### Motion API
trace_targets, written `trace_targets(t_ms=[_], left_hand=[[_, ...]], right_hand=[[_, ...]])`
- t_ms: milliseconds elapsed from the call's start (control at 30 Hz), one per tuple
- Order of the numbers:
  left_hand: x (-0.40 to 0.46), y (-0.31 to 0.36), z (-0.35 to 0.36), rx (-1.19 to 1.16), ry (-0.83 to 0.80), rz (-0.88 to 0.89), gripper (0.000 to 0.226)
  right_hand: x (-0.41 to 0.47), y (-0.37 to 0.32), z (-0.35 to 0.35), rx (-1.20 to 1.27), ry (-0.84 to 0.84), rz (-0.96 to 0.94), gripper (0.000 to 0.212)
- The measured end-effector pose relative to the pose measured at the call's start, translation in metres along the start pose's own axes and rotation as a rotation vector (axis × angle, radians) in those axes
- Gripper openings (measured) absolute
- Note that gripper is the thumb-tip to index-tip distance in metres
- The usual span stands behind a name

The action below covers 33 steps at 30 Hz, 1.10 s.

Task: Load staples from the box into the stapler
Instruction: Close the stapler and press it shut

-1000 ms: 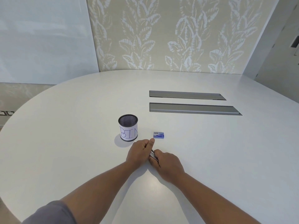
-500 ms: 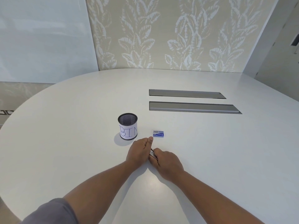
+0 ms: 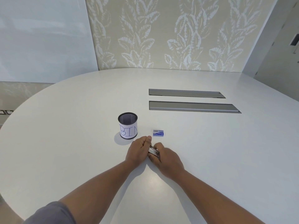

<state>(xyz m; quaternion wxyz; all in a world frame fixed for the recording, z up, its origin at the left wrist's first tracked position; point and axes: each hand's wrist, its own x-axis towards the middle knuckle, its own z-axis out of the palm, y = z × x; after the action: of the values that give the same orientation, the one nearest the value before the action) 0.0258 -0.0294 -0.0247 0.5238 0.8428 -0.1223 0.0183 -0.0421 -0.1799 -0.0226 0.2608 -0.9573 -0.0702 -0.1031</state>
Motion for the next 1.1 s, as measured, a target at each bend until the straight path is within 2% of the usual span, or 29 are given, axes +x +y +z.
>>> trace_targets(t_ms=[133, 267, 367, 467, 567, 867, 1100], left_hand=[[-0.002, 0.0, -0.001, -0.008, -0.019, 0.026, 0.047], [-0.003, -0.001, -0.005, 0.037, -0.084, 0.075, 0.023], [-0.002, -0.002, -0.01, 0.02, -0.161, 0.104, 0.035], [0.001, 0.0, -0.019, -0.077, -0.303, 0.062, 0.046], [0.004, 0.002, -0.027, -0.121, -0.378, 0.027, 0.05], [0.009, 0.009, -0.037, -0.012, -0.365, 0.027, 0.041], [0.016, 0.027, -0.043, 0.205, -0.336, 0.176, 0.055]], right_hand=[[0.002, 0.004, 0.0, 0.086, 0.049, 0.015, 0.031], [0.005, 0.009, 0.001, 0.182, 0.094, 0.039, 0.026], [0.007, 0.011, 0.0, 0.219, 0.142, 0.062, 0.023], [0.008, 0.012, -0.003, 0.245, 0.16, 0.066, 0.021], [0.008, 0.01, -0.003, 0.24, 0.171, 0.048, 0.024], [0.008, 0.014, -0.014, 0.301, 0.121, 0.104, 0.04], [0.012, 0.015, -0.027, 0.386, 0.135, 0.137, 0.031]])
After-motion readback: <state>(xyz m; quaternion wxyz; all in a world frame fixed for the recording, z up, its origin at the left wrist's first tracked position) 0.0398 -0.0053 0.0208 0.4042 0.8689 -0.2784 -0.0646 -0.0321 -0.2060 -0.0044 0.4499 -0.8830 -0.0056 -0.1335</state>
